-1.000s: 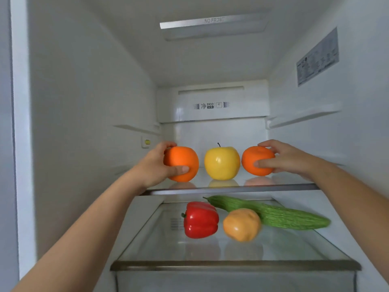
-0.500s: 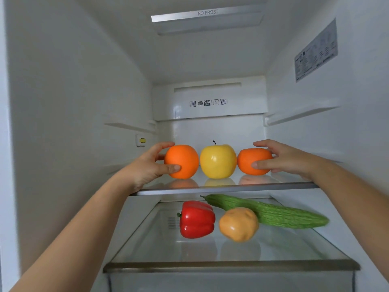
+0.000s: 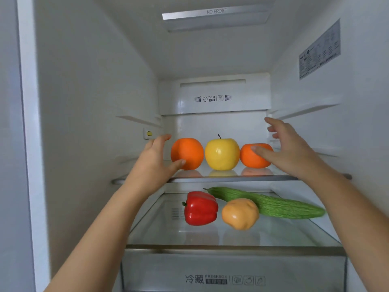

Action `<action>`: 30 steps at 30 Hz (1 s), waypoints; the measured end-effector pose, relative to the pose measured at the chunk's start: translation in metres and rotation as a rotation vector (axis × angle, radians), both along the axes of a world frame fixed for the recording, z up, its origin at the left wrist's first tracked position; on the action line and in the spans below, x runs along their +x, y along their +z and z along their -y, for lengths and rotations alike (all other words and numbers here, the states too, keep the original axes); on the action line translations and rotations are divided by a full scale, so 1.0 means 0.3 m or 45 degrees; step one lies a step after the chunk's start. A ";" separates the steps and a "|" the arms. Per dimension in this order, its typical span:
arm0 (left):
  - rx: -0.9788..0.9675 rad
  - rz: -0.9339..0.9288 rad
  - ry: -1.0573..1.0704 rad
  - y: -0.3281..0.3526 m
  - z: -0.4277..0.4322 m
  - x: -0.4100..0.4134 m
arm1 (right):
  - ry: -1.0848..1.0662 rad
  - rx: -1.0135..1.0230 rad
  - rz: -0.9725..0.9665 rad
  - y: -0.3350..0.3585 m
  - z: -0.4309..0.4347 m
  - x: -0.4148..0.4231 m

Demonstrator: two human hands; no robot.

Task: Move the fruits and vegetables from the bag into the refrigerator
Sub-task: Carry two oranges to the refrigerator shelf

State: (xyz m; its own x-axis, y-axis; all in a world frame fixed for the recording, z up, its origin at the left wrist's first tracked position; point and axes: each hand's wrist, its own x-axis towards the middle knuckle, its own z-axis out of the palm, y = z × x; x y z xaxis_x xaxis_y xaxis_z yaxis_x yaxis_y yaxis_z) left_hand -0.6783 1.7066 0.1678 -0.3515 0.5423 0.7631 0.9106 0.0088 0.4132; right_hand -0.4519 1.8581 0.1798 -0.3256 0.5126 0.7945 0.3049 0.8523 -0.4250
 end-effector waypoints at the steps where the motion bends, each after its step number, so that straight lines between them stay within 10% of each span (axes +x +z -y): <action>1: 0.065 -0.052 0.021 -0.022 0.021 0.024 | -0.013 0.073 -0.049 -0.011 0.040 -0.011; 18: 0.141 -0.610 0.672 -0.360 0.475 0.190 | 0.285 0.496 0.035 -0.389 0.563 -0.264; 30: -0.084 -0.447 1.225 -0.558 0.947 0.195 | 0.900 0.527 0.071 -0.577 0.963 -0.447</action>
